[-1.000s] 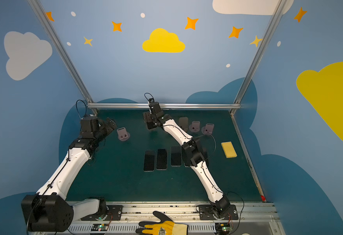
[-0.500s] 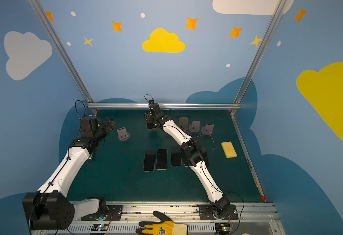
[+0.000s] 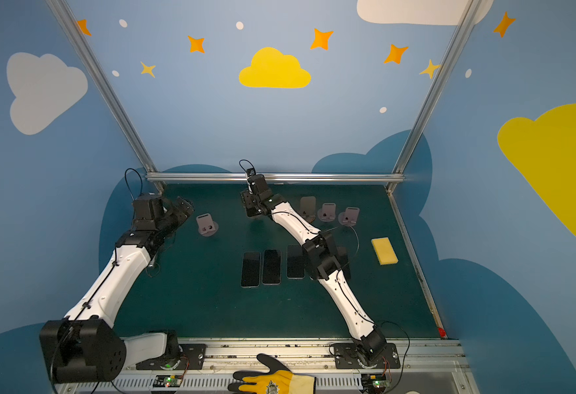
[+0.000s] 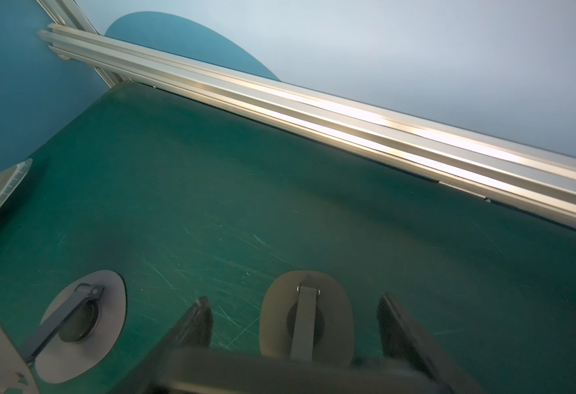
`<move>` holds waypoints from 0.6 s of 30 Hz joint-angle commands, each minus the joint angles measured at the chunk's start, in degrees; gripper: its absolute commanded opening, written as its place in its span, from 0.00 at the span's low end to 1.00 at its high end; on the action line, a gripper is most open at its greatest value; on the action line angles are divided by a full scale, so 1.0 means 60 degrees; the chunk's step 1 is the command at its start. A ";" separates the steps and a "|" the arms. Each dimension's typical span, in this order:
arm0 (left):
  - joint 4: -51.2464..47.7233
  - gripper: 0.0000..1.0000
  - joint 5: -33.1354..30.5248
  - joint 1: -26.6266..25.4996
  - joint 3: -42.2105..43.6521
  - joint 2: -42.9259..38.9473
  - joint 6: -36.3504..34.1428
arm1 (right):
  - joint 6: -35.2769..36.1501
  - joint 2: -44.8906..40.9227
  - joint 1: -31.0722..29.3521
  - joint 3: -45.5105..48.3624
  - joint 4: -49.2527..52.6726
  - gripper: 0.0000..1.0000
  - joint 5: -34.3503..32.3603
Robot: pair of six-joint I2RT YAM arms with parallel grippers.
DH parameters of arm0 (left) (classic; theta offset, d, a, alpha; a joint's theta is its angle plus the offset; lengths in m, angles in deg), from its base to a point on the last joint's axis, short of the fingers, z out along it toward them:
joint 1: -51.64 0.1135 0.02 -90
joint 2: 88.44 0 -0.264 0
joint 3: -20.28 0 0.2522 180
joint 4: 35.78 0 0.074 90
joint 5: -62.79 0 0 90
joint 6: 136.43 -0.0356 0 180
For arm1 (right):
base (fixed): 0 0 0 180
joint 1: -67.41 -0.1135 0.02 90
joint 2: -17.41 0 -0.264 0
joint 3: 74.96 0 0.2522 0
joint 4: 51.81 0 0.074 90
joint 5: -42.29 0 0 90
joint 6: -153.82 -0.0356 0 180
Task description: Remove the phone from the phone stand
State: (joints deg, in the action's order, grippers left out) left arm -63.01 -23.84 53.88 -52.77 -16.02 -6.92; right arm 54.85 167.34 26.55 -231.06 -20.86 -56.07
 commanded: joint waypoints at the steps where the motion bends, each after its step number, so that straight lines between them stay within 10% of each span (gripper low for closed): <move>1: 0.0106 1.00 0.0023 0.0039 0.0052 0.0074 0.0006 | 0.0126 -0.0996 -0.0100 0.0195 -0.0308 0.61 -0.0278; 18: 0.0051 1.00 -0.0136 0.0043 0.0067 0.0183 -0.0008 | 0.0495 -0.2694 -0.0521 0.1951 -0.0646 0.58 -0.0860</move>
State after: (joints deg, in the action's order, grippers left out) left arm -62.99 -23.84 53.88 -52.74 -15.65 -6.94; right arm 57.15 155.58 24.61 -220.16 -21.80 -59.63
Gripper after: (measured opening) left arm 0.997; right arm 0.735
